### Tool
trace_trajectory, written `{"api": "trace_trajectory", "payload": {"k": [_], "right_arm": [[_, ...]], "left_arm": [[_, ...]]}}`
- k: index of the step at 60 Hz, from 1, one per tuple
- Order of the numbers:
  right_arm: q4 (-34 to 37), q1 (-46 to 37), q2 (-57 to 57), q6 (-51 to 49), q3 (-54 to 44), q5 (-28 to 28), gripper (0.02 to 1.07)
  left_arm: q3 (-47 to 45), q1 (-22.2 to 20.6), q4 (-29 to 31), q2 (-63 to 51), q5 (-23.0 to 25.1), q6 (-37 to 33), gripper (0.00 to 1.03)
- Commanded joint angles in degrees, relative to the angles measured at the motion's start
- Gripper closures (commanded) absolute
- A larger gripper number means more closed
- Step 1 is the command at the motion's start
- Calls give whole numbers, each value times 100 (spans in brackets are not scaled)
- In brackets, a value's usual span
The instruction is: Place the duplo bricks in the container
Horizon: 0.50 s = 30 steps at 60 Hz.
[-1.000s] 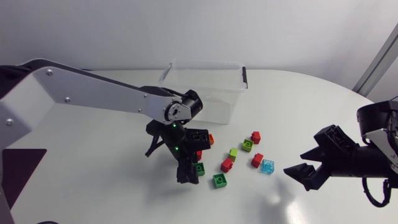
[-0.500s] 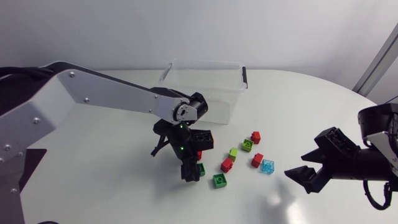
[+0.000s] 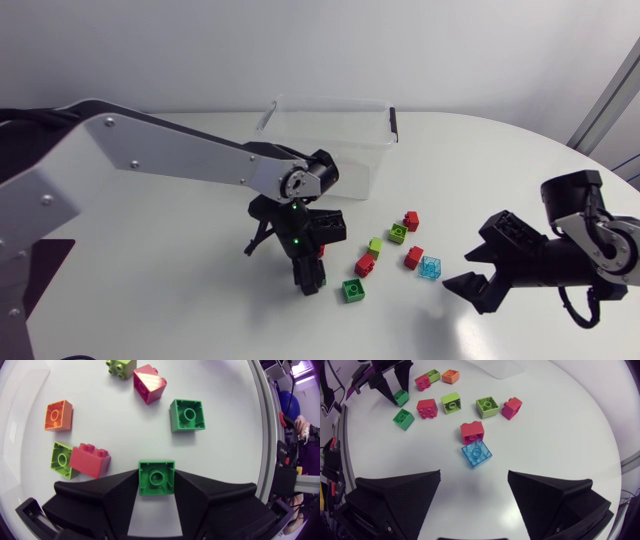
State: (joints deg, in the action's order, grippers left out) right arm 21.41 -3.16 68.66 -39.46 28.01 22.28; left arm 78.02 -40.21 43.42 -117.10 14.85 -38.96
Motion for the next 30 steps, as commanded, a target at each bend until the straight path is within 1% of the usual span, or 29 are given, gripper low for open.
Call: {"api": "trace_trajectory", "payload": {"k": [1,6,8,19,22,28,30], "right_arm": [[-163,175,314,-246,91,4,10],[-330,254,631,-299,205,-5,10],[-392,272,789,-316,275,-5,10],[-489,272,1457,-457,600,-22,11],[-489,281,1615,-589,653,-22,13],[-612,386,1879,-677,715,-172,14],[-612,421,1958,-756,732,-189,17]], "left_arm": [[-252,-22,44,495,-9,20,64],[-331,-5,123,715,-9,20,65],[-357,4,132,785,-9,20,70],[-463,30,184,1101,-9,38,70],[-463,39,220,1216,-9,29,70],[-410,74,246,1427,-9,29,70],[-375,109,246,1532,-9,38,70]]}}
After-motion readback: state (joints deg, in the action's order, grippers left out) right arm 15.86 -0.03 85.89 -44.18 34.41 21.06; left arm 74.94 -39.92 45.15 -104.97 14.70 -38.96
